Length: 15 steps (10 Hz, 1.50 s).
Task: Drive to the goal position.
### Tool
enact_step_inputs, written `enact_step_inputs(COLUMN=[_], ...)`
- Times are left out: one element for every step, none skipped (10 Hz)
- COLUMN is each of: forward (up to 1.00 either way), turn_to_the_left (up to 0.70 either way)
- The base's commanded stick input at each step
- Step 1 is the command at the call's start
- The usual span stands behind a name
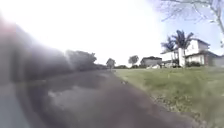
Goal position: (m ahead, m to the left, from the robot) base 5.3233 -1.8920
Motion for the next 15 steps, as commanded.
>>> enact_step_inputs(forward=[1.0,1.0,1.0,1.0,1.0,1.0,1.0,1.0,1.0,1.0,1.0,1.0,1.0,1.0,1.0], turn_to_the_left=[0.0,0.0,0.0,0.0,0.0,0.0,0.0,0.0,0.02,0.21,0.27,0.27,0.27,0.21,0.12])
